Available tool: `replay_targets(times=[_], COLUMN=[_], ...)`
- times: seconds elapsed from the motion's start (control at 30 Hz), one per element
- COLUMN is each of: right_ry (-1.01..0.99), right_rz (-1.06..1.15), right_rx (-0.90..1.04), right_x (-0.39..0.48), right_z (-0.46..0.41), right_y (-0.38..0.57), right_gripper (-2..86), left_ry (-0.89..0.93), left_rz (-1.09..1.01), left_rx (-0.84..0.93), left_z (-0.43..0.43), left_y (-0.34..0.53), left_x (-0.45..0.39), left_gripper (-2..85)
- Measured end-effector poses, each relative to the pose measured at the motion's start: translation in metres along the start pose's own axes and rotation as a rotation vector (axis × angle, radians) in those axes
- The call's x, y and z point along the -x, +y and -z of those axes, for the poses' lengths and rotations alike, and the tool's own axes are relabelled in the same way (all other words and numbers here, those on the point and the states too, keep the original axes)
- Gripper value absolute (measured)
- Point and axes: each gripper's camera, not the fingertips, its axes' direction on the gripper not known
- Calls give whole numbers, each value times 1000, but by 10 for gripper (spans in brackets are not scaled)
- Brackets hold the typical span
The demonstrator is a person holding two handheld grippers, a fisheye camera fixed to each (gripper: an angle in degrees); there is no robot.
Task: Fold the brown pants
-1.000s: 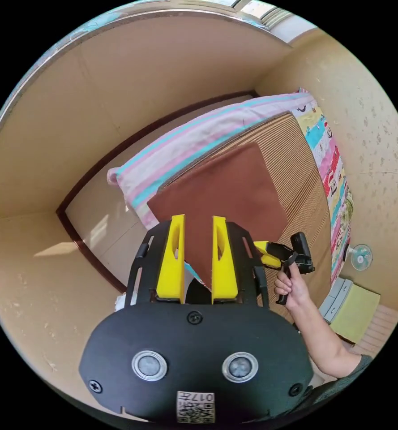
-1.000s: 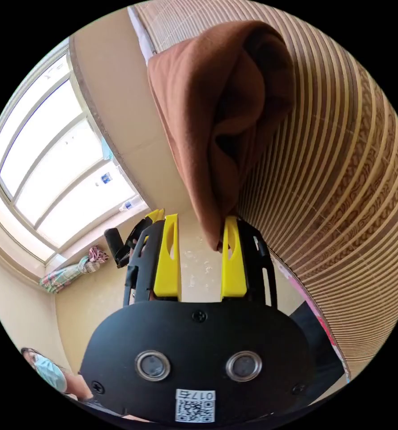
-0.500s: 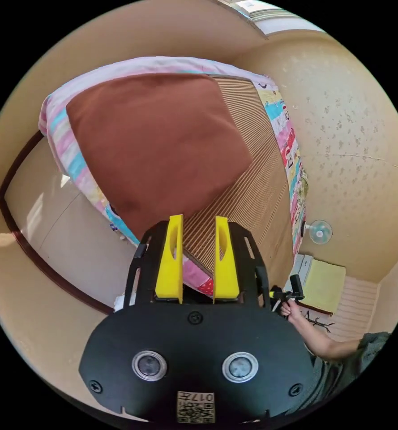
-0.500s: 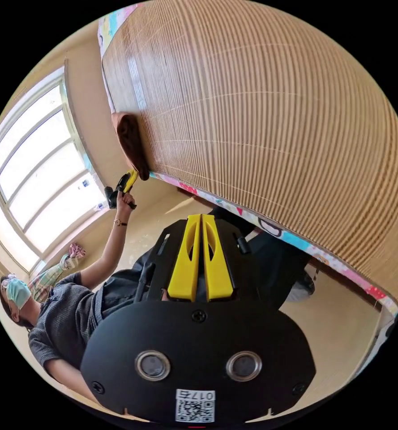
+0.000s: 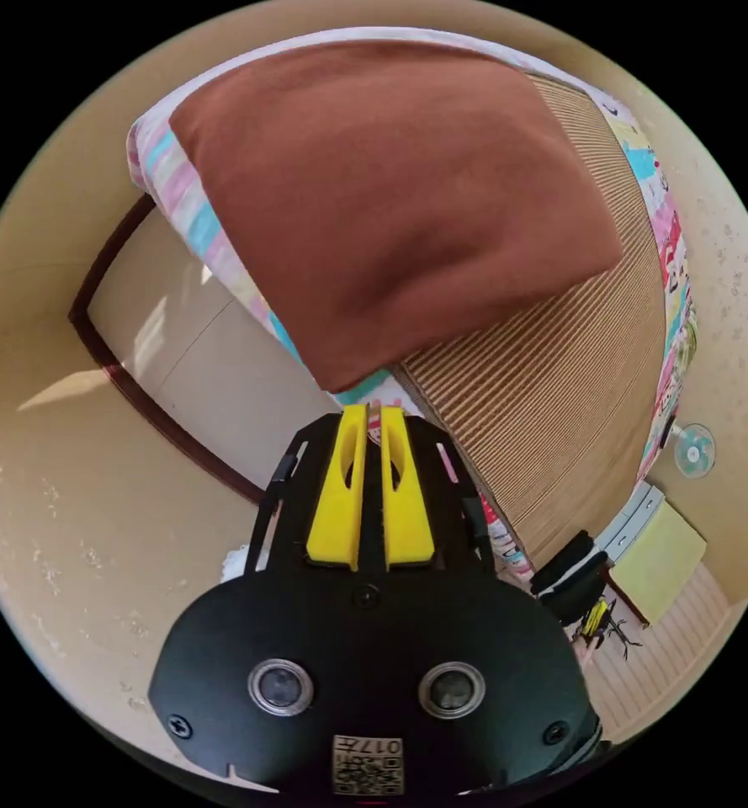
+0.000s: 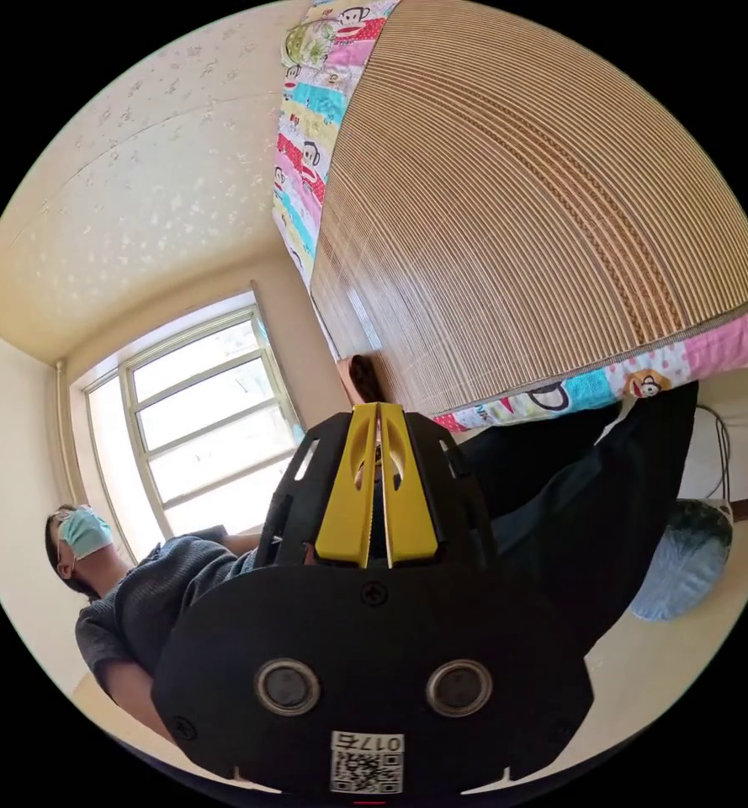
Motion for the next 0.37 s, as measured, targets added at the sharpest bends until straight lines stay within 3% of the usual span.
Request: replay_targets(times=[0.1,0.2,0.27,0.37], right_ry=[216,570,918,1138], right_rz=[25,99,156,292], right_rx=[-8,-238,-697,-1167], right_x=[45,122,207,292], right_z=[9,45,84,116], right_y=[36,85,153,233], right_gripper=[4,4,4,4], left_ry=[-197,-408,-440,-332], left_rz=[-232,-398,-432,-354], left_rx=[337,445,471,467], left_z=[-63,-99,-110,-115], left_y=[22,46,52,57], left_x=[-37,-64,-74,-84], left_gripper=[1,-3,-4,-5])
